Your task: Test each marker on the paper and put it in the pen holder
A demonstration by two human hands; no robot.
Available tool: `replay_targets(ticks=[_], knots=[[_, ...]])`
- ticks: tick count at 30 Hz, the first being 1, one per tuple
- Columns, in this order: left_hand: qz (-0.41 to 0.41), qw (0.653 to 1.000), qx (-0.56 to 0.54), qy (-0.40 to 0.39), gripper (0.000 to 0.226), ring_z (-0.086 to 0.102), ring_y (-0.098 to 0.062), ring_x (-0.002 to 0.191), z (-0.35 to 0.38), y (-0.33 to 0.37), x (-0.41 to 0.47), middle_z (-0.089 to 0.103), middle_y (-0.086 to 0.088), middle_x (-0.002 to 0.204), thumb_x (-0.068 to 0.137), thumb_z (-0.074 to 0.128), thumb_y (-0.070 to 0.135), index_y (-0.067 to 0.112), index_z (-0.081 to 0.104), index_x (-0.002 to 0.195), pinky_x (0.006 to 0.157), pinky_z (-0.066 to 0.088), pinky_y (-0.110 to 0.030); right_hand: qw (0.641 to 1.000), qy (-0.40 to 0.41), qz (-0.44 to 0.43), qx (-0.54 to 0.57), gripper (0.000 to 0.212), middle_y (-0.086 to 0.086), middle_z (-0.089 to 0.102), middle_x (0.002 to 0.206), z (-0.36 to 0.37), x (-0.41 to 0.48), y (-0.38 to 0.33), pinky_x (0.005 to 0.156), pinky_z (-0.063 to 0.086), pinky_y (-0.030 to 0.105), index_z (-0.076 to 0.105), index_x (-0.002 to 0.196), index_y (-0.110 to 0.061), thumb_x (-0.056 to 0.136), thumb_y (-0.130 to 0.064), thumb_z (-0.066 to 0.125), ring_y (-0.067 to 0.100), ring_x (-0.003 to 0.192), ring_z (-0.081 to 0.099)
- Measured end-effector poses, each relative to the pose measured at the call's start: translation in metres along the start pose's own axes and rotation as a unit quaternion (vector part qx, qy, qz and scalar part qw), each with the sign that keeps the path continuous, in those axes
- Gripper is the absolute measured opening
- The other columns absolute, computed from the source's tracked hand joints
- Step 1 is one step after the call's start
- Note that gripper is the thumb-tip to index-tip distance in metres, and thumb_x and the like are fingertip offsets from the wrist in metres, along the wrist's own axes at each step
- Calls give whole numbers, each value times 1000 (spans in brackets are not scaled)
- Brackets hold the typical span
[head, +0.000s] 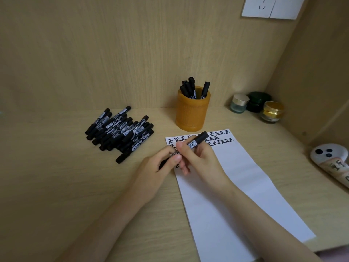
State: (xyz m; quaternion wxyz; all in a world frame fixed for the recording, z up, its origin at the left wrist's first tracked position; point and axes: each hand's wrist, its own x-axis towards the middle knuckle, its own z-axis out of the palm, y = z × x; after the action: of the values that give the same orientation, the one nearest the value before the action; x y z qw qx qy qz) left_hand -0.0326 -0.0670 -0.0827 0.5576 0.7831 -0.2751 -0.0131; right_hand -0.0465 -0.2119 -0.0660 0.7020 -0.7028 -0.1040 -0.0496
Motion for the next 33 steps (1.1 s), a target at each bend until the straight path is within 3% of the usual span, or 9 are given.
replay_targets(ticks=[4, 7, 10, 12, 15, 18, 24, 29, 33], knots=[[-3, 1000, 18, 18, 29, 60, -18, 62, 4, -1, 1, 65, 2, 65, 89, 47, 55, 27, 56, 86, 68, 51, -37, 999, 40, -3, 8, 31, 7, 50, 49, -3, -1, 0, 45, 37, 23, 53, 68, -3, 96, -15, 56, 16, 40, 42], [-28, 997, 38, 53, 35, 38, -4, 45, 3, 1, 0, 48, 2, 52, 77, 52, 63, 31, 56, 88, 48, 29, -18, 991, 131, 4, 19, 30, 8, 50, 48, -18, 2, -7, 43, 35, 24, 51, 67, -7, 92, -19, 62, 18, 38, 40], [-25, 996, 88, 11, 26, 38, -4, 45, 5, 0, -2, 49, -2, 54, 78, 55, 59, 34, 55, 84, 50, 38, -30, 976, 193, 52, 92, 24, 2, 47, 49, -50, 9, -11, 42, 32, 24, 53, 69, -13, 88, -19, 66, 16, 41, 40], [-23, 990, 132, -36, 23, 43, -3, 46, 8, -1, -5, 50, 10, 52, 78, 57, 58, 36, 57, 86, 57, 48, -35, 967, 209, 92, 112, 25, -1, 43, 50, -66, 12, -8, 46, 31, 25, 49, 70, -17, 89, -18, 65, 15, 45, 42], [-16, 979, 172, -111, 22, 43, -4, 44, 10, 2, -8, 49, 17, 48, 79, 64, 53, 36, 64, 93, 55, 42, -23, 958, 221, 135, 120, 10, 2, 50, 54, -77, 11, 4, 44, 33, 22, 55, 83, -13, 91, -18, 57, 16, 50, 48], [-12, 970, 204, -133, 24, 45, -4, 48, 10, 0, -9, 42, 9, 46, 75, 67, 55, 39, 65, 93, 56, 37, -16, 965, 219, 134, 47, 20, 6, 64, 61, -83, 9, 10, 39, 31, 19, 65, 93, -9, 92, -27, 57, 15, 52, 56], [-20, 970, 202, -135, 21, 47, -2, 50, 12, 0, -9, 43, 9, 46, 74, 69, 53, 39, 66, 91, 56, 34, -14, 955, 269, 103, -73, 34, 7, 54, 51, -86, 9, 15, 40, 35, 16, 55, 62, -11, 81, -30, 76, 10, 39, 44], [-25, 966, 209, -149, 19, 47, 1, 50, 12, 4, -8, 49, 27, 51, 77, 69, 50, 38, 67, 92, 53, 29, -11, 946, 281, 85, -136, 32, 4, 41, 51, -86, 12, 26, 46, 30, 22, 56, 68, -4, 84, -27, 73, 11, 44, 34], [-23, 966, 211, -150, 18, 47, 3, 49, 12, 6, -8, 49, 28, 51, 78, 68, 50, 38, 66, 91, 53, 27, -11, 942, 286, 80, -153, 31, -1, 45, 49, -86, 13, 30, 50, 33, 23, 57, 63, -7, 84, -24, 72, 8, 45, 38]])
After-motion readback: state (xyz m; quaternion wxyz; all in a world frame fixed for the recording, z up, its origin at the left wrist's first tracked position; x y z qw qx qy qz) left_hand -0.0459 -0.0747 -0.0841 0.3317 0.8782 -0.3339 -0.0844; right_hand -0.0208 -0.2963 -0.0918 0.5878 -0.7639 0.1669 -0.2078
